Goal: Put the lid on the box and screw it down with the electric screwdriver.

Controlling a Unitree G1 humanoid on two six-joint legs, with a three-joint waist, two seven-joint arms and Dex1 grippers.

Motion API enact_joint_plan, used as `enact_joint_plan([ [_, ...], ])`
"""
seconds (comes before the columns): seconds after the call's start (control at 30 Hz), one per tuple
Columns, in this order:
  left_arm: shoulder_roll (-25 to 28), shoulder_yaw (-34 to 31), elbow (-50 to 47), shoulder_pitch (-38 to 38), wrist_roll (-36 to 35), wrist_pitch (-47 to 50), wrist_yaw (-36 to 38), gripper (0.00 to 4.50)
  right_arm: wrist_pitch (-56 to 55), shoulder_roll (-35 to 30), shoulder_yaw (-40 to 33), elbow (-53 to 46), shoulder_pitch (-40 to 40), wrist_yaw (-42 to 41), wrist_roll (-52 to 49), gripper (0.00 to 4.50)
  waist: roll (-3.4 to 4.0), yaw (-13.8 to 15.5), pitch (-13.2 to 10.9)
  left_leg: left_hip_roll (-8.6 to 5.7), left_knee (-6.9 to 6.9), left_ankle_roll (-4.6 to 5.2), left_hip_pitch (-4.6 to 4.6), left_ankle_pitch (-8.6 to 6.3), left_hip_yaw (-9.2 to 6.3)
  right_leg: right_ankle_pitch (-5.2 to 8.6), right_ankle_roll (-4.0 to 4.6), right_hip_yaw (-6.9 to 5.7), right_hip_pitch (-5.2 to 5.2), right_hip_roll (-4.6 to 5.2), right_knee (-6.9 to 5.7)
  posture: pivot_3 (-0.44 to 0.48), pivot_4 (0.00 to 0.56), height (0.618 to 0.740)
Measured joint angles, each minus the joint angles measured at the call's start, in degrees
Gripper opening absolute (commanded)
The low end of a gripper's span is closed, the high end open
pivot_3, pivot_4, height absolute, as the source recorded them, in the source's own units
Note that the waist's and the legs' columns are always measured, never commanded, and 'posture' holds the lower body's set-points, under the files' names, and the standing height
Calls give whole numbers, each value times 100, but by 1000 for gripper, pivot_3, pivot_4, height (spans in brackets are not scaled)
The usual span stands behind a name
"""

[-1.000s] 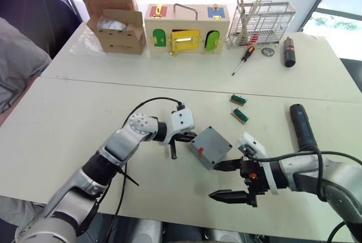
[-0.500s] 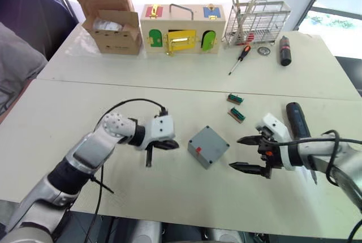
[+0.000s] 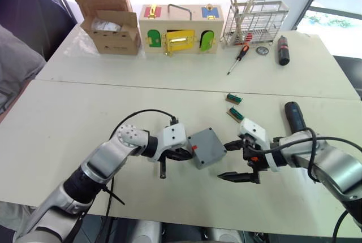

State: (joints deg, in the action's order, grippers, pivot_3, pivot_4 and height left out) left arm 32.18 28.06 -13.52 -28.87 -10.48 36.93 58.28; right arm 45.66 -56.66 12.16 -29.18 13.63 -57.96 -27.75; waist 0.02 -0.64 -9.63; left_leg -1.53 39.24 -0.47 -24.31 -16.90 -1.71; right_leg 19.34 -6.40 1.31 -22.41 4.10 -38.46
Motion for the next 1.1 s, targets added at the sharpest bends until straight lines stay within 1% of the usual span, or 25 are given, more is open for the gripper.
enact_joint_plan([
  [0.23,-273,-27,618,-290,243,-469,-92,0,105,141,68,-39,-151,237,102,4460,0,3,0,-4,1,0,-1,0,1,0,0,-1,-1,1,-1,0,150,740],
  [0.47,-281,-35,641,-270,263,-517,-66,0,181,176,54,-105,-188,380,122,4460,0,0,0,-4,1,0,-1,0,1,0,0,-1,-1,2,-2,0,150,740],
  [0.53,-248,-53,508,-213,224,-461,-26,0,161,140,12,-91,-186,374,153,4460,0,2,0,-4,1,0,-1,0,1,0,0,0,-1,2,-3,0,150,740],
  [0.63,-153,-184,85,-79,33,-233,67,0,87,-127,-354,209,-86,278,185,4460,0,4,0,-5,2,0,-1,0,1,0,0,0,1,2,-3,0,150,740],
  [0.73,-93,-242,-105,-49,-45,-99,85,0,117,-239,-798,539,136,196,115,4460,0,2,1,-5,2,0,0,0,1,0,0,0,-1,2,-4,0,150,740],
  [0.8,-69,-323,-167,-40,-106,-22,40,0,444,-216,-1273,783,403,140,-288,4460,0,-1,1,-4,1,0,-1,0,2,0,0,0,-2,2,-4,0,150,740],
  [0.87,-5,-568,-193,-92,-224,104,-1,0,722,-43,-1787,942,697,193,-665,4460,-3,-6,0,1,1,0,-1,0,1,0,0,0,-1,2,-4,0,150,740],
  [0.93,100,-926,-195,-257,-360,269,-56,0,824,119,-2063,1053,844,346,-839,4460,-3,-5,1,2,1,0,0,0,0,0,0,0,-2,2,-10,0,150,740],
  [0.97,124,-1193,-203,-344,-514,422,-96,0,853,315,-2127,1144,925,515,-850,4460,-5,-9,2,2,1,0,0,0,0,0,0,0,-3,2,-14,0,150,740],
  [1.0,51,-1603,-242,-482,-821,711,-146,0,801,721,-2163,1296,1002,843,-810,4460,-8,-16,5,1,1,0,0,0,2,0,0,0,-9,4,-41,0,150,740],
  [1.03,26,-1660,-247,-514,-881,758,-160,0,778,794,-2161,1324,1005,907,-791,4460,-10,-15,6,1,3,0,0,0,3,0,0,0,-11,4,-48,0,150,740],
  [1.1,-267,-2228,-412,-682,-1516,1340,-365,0,456,1500,-2076,1591,1001,1495,-490,4460,-18,-18,10,-5,4,-1,-2,0,2,0,0,0,-23,12,-69,0,150,740],
])
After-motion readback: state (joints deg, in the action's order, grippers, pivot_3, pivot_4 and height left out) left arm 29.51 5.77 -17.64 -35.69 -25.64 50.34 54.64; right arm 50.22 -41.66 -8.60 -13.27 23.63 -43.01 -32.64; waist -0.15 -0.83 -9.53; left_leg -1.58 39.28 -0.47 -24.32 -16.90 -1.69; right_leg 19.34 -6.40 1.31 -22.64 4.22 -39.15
